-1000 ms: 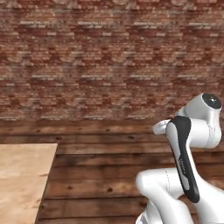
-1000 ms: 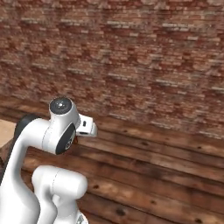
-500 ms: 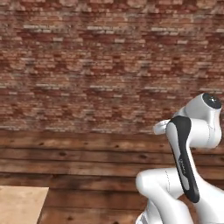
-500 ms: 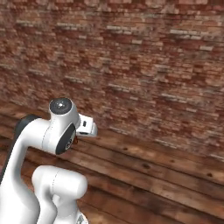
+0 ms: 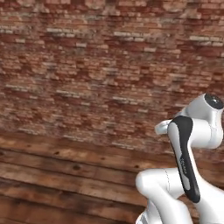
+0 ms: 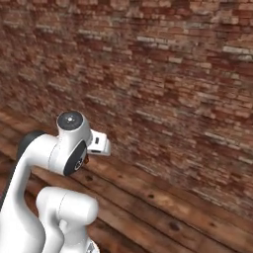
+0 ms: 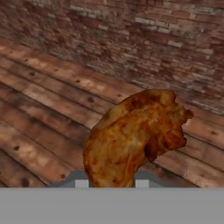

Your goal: Take the chicken drumsticks from the pan and place one on each plate on the dining counter.

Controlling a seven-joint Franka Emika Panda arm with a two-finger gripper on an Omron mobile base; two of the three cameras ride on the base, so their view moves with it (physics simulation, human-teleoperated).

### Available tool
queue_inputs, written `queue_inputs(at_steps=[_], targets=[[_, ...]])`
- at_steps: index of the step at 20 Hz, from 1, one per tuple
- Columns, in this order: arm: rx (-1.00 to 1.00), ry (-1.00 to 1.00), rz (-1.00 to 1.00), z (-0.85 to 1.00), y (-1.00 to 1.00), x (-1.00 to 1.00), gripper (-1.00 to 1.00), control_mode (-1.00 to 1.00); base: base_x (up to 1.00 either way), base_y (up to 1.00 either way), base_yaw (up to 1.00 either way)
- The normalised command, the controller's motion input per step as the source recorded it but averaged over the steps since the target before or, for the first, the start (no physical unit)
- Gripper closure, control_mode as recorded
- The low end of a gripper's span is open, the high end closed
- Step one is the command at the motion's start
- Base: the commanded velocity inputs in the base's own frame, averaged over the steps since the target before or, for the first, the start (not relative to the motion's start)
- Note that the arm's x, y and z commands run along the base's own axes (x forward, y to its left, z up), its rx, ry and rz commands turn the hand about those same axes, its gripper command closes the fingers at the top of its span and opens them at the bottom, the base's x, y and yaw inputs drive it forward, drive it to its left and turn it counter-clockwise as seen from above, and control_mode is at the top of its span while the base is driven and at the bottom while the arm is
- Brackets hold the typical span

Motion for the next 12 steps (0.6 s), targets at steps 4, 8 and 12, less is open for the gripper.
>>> queue_inputs(at_steps=[4, 8, 12], targets=[[0.0, 0.0, 0.0, 0.0, 0.0, 0.0, 1.0, 1.0, 1.0, -0.01, 0.54], [0.0, 0.0, 0.0, 0.0, 0.0, 0.0, 1.0, 1.0, 0.95, -0.03, 0.6], [0.0, 0.0, 0.0, 0.0, 0.0, 0.0, 1.0, 1.0, 0.85, -0.07, 0.67]])
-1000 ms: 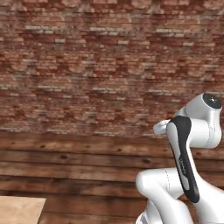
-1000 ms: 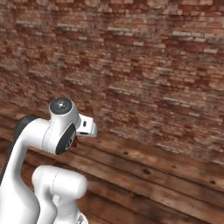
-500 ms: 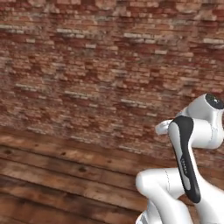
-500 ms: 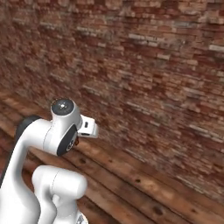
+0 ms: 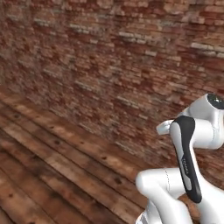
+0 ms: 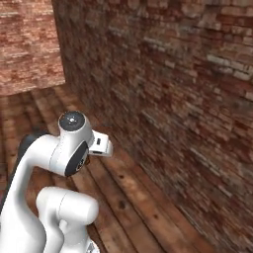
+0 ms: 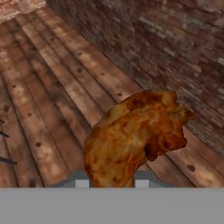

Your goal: Take the chicken drumsticks from the pan and place one on each plate on the dining counter.

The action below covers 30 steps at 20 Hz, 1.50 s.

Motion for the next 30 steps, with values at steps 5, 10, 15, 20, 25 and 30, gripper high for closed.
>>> queue_inputs(at_steps=[5, 10, 15, 20, 25, 30], targets=[[0.0, 0.0, 0.0, 0.0, 0.0, 0.0, 1.0, 1.0, 0.81, -0.08, 0.69], [0.0, 0.0, 0.0, 0.0, 0.0, 0.0, 1.0, 1.0, 0.84, -0.06, 0.68], [0.0, 0.0, 0.0, 0.0, 0.0, 0.0, 1.0, 1.0, 0.88, -0.04, 0.66], [0.0, 0.0, 0.0, 0.0, 0.0, 0.0, 1.0, 1.0, 0.9, -0.03, 0.64], [0.0, 0.0, 0.0, 0.0, 0.0, 0.0, 1.0, 1.0, 0.9, -0.03, 0.64], [0.0, 0.0, 0.0, 0.0, 0.0, 0.0, 1.0, 1.0, 0.89, -0.03, 0.66]])
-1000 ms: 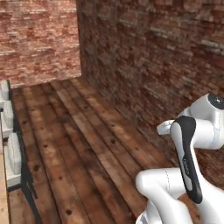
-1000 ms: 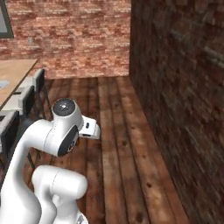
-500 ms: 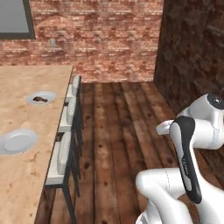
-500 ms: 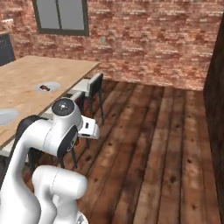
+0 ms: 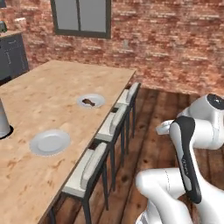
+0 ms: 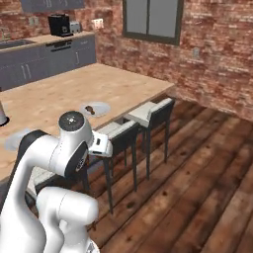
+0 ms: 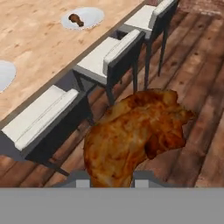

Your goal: Take the chicken drumsticks from the pan and place one on each plate on the dining counter.

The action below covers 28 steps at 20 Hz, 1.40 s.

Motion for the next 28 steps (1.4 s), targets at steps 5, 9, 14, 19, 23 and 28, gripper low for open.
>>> queue_inputs(at_steps=[5, 9, 14, 19, 23, 28], targets=[[0.0, 0.0, 0.0, 0.0, 0.0, 0.0, 1.0, 1.0, 0.79, -0.07, 0.74], [0.0, 0.0, 0.0, 0.0, 0.0, 0.0, 1.0, 1.0, 0.58, -0.06, 0.89], [0.0, 0.0, 0.0, 0.0, 0.0, 0.0, 1.0, 1.0, 0.49, 0.0, 0.91], [0.0, 0.0, 0.0, 0.0, 0.0, 0.0, 1.0, 1.0, 0.66, 0.0, 0.74], [0.0, 0.0, 0.0, 0.0, 0.0, 0.0, 1.0, 1.0, 0.52, -0.04, 0.18], [0.0, 0.0, 0.0, 0.0, 0.0, 0.0, 1.0, 1.0, 0.38, 0.0, 0.0]])
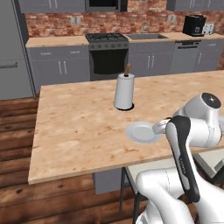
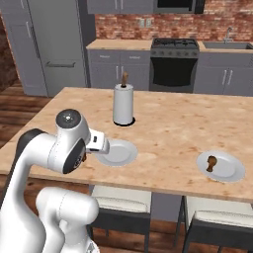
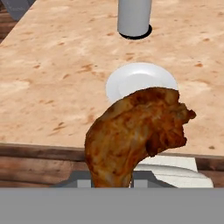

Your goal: Take the chicken drumsticks from the pan and place one on each plate on the dining counter.

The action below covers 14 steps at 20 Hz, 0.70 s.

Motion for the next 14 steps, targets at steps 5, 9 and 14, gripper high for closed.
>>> queue_inputs(at_steps=[5, 9, 14], targets=[[0.0, 0.0, 0.0, 0.0, 0.0, 0.0, 1.0, 1.0, 0.4, 0.0, 0.0], [0.0, 0.0, 0.0, 0.0, 0.0, 0.0, 1.0, 1.0, 0.33, 0.0, 0.0], [0.0, 0.06, 0.04, -0.01, -0.02, 0.35, 1.0, -1.0, 0.07, 0.0, 0.0]])
